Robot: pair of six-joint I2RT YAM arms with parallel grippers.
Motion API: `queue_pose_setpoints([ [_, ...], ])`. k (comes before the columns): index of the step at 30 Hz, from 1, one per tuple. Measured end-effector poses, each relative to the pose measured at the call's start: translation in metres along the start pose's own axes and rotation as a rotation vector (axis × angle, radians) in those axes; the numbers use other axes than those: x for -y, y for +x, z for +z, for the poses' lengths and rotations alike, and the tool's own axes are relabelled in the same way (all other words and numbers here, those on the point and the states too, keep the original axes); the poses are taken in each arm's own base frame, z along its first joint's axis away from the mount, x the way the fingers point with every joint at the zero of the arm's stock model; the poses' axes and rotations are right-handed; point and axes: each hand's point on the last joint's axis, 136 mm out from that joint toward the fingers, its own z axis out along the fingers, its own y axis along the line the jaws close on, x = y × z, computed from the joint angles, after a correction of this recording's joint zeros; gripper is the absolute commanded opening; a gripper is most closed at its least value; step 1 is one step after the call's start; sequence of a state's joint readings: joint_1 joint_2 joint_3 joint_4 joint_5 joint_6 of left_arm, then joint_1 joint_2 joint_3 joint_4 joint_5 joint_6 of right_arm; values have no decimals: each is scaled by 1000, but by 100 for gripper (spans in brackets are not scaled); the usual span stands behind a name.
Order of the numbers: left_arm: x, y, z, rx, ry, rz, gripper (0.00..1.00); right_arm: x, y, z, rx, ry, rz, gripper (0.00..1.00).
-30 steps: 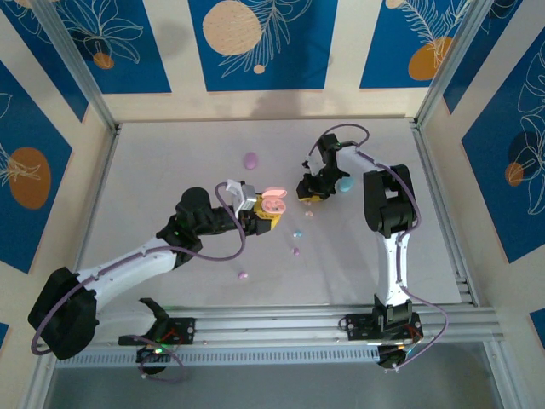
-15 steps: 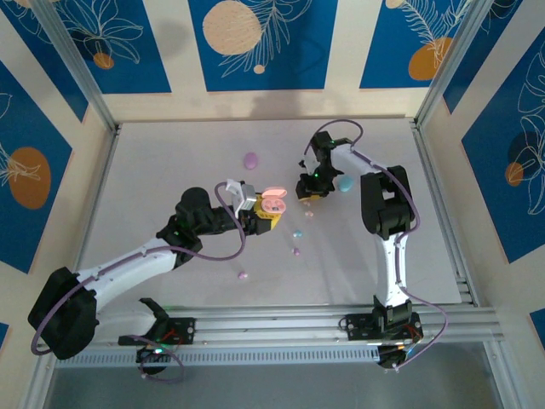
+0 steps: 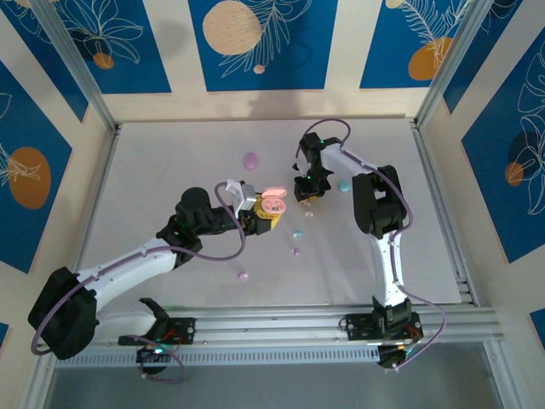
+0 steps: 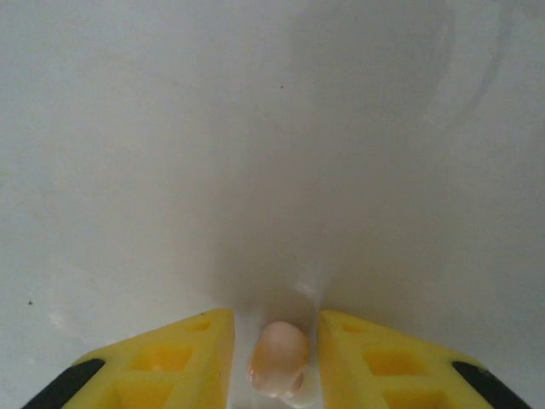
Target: Insert the wireless bluetooth earbuds into the charging case
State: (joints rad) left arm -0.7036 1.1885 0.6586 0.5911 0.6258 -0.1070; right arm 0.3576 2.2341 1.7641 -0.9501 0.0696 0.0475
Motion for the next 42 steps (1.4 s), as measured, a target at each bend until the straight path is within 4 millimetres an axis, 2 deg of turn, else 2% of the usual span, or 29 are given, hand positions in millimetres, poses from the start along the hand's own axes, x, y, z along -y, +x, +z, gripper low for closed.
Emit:
queue_pose_setpoints([
  [10, 0, 0, 0, 0, 0, 0, 25, 1, 0, -2, -5, 14, -6, 27],
  [36, 0, 0, 0, 0, 0, 0, 25, 1, 2, 1, -28, 34, -2, 31],
  [42, 0, 0, 0, 0, 0, 0, 25, 1, 2, 2, -30, 41, -2, 28],
])
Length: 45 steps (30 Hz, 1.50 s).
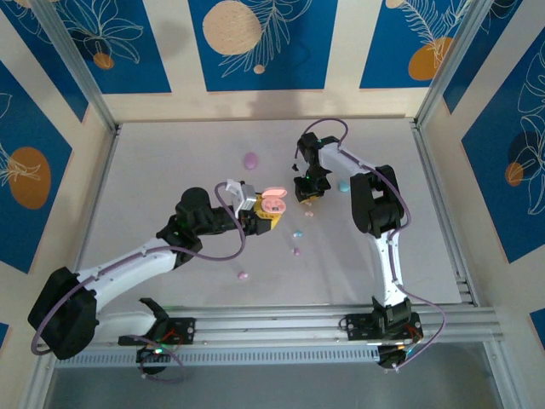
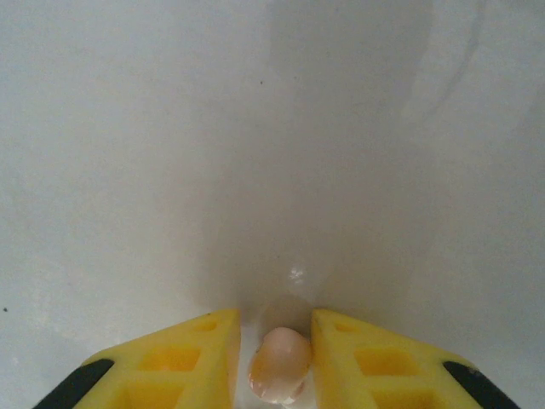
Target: Insert the wireless bluetooth earbuds into the charging case
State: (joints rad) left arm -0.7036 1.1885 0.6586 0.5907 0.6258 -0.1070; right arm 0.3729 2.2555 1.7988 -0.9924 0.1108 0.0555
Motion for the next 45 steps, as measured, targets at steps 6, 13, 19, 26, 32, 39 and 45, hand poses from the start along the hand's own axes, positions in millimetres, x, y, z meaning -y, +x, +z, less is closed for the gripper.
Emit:
queue_pose_setpoints([
  [6, 0, 0, 0, 0, 0, 0, 25, 2, 0, 0, 0, 13, 3, 26],
  [13, 0, 0, 0, 0, 0, 0, 25, 0, 1, 0, -3, 21, 1, 30],
  [19, -1, 2, 1, -5, 0, -12, 25, 1, 1, 0, -3, 23, 1, 30],
  [26, -1, 2, 1, -5, 0, -22, 25, 1, 1, 0, -4, 23, 1, 32],
  [32, -1, 2, 1, -5, 0, -22, 25, 1, 1, 0, -3, 37, 5, 29],
  [39, -1, 2, 1, -4, 0, -22, 25, 3, 3, 0, -12, 46, 13, 30],
  [45, -1, 1, 1, 1, 1, -18, 26, 3, 4, 0, -16, 50, 14, 27],
])
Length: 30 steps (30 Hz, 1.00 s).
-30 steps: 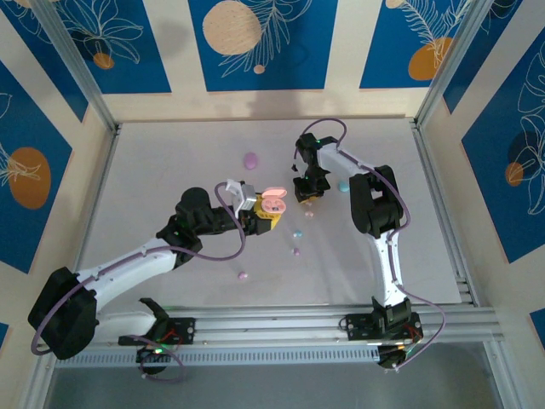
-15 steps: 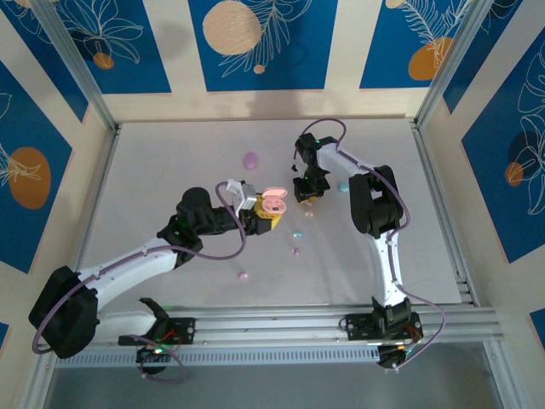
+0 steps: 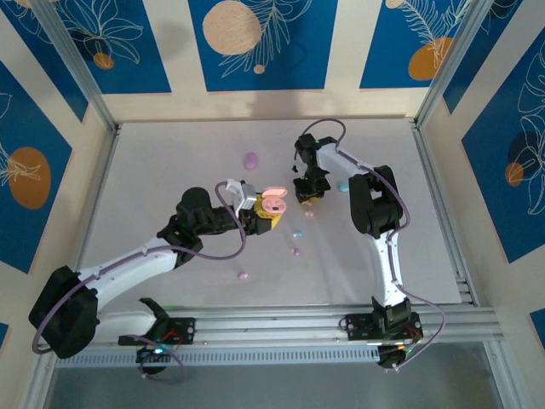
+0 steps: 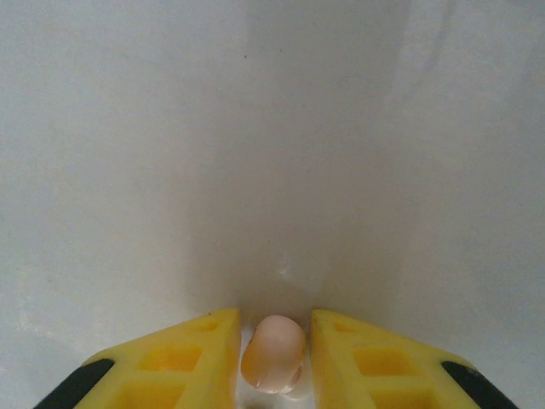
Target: Insert the wireless bluetooth earbuds into the charging case
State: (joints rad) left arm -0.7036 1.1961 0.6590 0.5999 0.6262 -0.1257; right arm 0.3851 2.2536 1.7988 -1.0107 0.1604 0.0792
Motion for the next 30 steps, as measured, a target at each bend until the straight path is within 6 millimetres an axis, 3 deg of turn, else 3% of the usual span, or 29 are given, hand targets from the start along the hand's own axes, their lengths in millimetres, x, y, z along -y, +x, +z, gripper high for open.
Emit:
queue_pose_setpoints([
  [16, 0, -1, 0, 5, 0, 4, 26, -1, 2, -2, -3, -11, 9, 20],
  [19, -1, -1, 0, 5, -4, 4, 25, -8, 9, -10, 7, -69, 31, 20],
  [22, -2, -2, 0, 5, -15, 7, 25, -23, 14, -38, 78, -204, 68, 20],
  [27, -4, -3, -5, 8, -46, 27, 25, -48, 23, -134, 331, -613, 138, 20],
  [30, -5, -2, -8, 3, -63, 38, 25, -62, 32, -181, 434, -848, 122, 20],
])
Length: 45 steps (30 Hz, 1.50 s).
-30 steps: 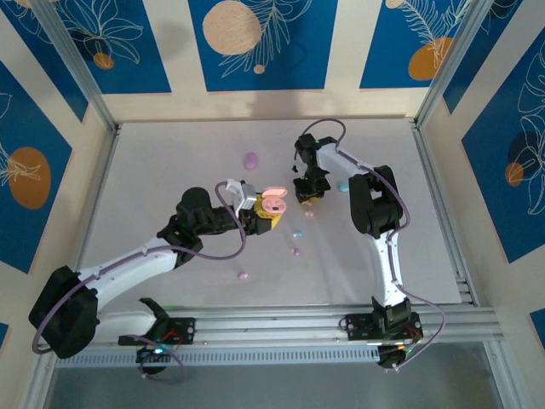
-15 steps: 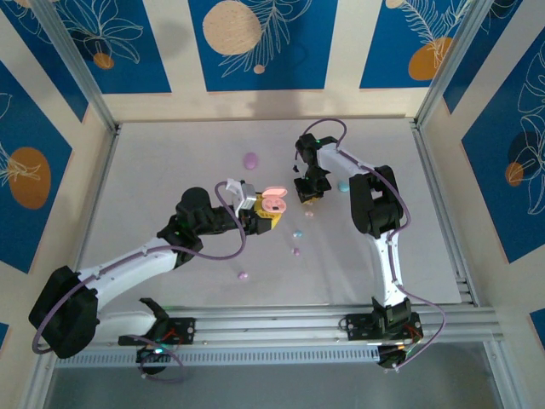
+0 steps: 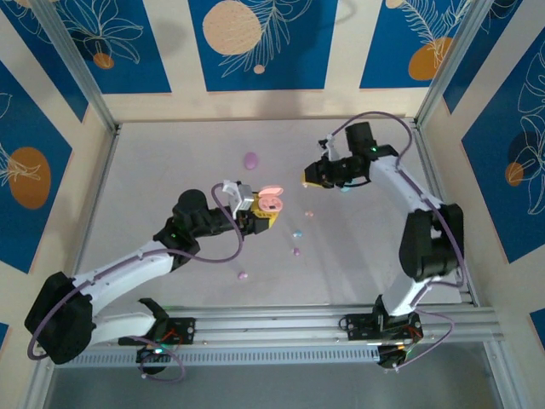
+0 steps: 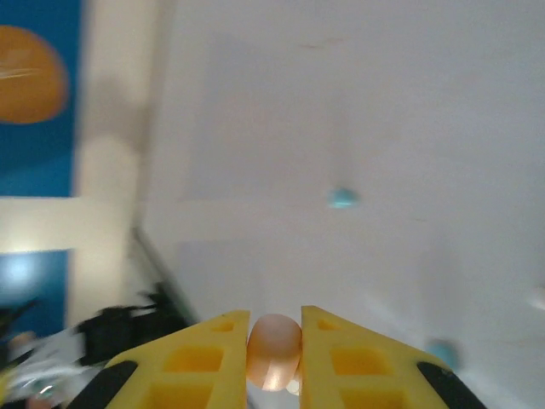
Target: Insert the wireless bluetooth earbuds into the charging case
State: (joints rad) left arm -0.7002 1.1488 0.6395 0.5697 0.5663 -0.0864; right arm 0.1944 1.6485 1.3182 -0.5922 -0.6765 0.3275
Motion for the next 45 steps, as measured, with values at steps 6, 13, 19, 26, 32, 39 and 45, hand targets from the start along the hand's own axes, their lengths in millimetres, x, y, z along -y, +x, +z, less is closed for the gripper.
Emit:
queue_pose_setpoints([
  [6, -11, 0, -5, -6, -40, 21, 25, -46, 29, -8, -59, -350, 57, 20],
  [13, -21, 5, -9, -19, -73, 28, 25, -80, 39, -25, -124, -504, 66, 21],
  [19, -22, 8, -10, -26, -79, 36, 25, -99, 42, -34, -140, -528, 82, 21],
  [26, -24, 13, -7, -38, -79, 34, 26, -98, 48, -26, -160, -508, 169, 21],
  [32, -26, 17, -4, -40, -74, 40, 26, -104, 55, -27, -151, -493, 200, 21],
  [39, -25, 12, -2, 1, -64, 69, 25, -120, 69, -35, -151, -505, 179, 21],
  [45, -19, 3, -1, 46, -27, 102, 25, -143, 86, -48, -165, -547, 56, 21],
])
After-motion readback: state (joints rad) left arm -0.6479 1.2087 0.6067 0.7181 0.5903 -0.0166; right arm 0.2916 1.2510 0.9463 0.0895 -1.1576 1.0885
